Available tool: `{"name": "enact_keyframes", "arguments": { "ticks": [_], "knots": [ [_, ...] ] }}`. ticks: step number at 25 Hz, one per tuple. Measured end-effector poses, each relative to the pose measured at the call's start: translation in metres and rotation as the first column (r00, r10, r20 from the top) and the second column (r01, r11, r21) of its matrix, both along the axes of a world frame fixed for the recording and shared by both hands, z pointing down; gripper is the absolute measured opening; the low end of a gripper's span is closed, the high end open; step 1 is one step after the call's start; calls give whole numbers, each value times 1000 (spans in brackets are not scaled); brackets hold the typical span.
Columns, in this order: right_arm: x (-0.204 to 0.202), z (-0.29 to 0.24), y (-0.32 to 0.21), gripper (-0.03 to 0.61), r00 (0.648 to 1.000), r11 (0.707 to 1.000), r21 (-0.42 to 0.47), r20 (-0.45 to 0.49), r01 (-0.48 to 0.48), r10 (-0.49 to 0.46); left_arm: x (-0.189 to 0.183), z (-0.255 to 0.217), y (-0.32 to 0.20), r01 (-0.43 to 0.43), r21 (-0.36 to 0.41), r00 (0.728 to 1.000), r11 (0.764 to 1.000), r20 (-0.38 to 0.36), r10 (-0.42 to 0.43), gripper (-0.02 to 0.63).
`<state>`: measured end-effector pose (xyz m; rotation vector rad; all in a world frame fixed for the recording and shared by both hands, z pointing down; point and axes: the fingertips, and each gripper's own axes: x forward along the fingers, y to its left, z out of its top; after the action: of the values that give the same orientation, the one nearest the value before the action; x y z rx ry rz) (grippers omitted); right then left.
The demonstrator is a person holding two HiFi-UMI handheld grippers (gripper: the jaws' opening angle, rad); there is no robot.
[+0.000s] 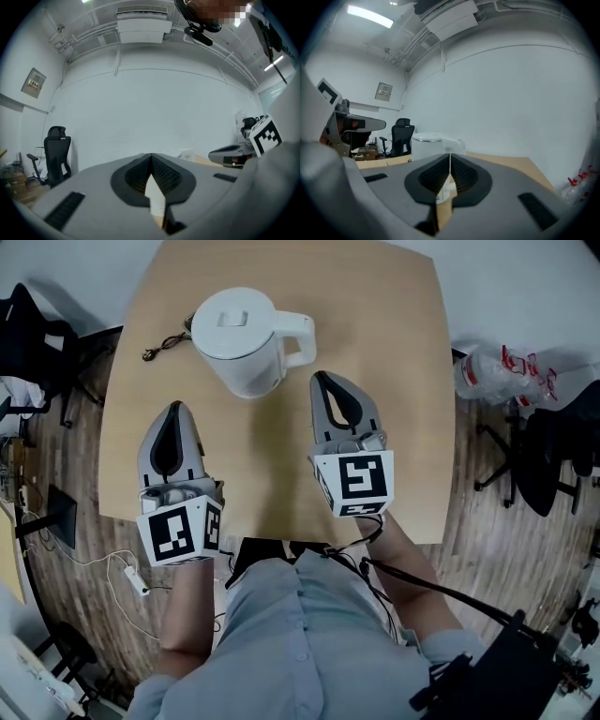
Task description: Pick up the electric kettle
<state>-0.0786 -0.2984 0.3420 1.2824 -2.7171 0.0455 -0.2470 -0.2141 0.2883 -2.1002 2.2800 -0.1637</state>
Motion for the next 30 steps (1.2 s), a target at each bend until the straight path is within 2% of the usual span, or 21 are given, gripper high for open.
{"name": "enact_keyframes", "arguments": {
  "ticks": [3, 7, 8, 9, 10, 13, 17, 23, 30],
  "knots": [
    [-6, 28, -9, 4, 999, 998, -51, -20, -29, 28, -14, 13, -13, -7, -25, 1000, 1000, -30, 6, -3],
    [-6, 43, -18, 12, 995, 993, -68, -22, -96, 95, -32, 16, -27, -11, -26, 999, 1000, -41, 10, -2],
    [-6, 44, -19, 59, 994, 991, -69, -17, -113, 112, -37, 18, -28, -9, -30, 999, 1000, -42, 8, -2],
    [-6, 46, -21, 141, 992, 990, -72, -15, -125, 124, -40, 21, -30, -7, -36, 999, 999, -44, 6, -2],
    [-7, 46, -22, 174, 991, 988, -73, -14, -134, 133, -43, 24, -31, -7, -43, 999, 999, -46, 5, -2],
    [-8, 48, -28, 218, 988, 985, -70, -23, -157, 155, -45, 31, -34, -15, -61, 999, 998, -48, 12, -3],
    [-10, 55, -41, 229, 984, 981, -81, -42, -177, 174, -48, 38, -40, -22, -80, 999, 997, -46, 19, -2],
    [-6, 73, -89, 238, 973, 970, -87, -62, -225, 221, -57, 56, -67, -12, -108, 999, 994, -52, 6, -3],
    [-16, 65, -118, 238, 965, 964, -67, -56, -258, 255, -71, 59, -80, -6, -130, 998, 992, -62, -2, -3]
  ]
}}
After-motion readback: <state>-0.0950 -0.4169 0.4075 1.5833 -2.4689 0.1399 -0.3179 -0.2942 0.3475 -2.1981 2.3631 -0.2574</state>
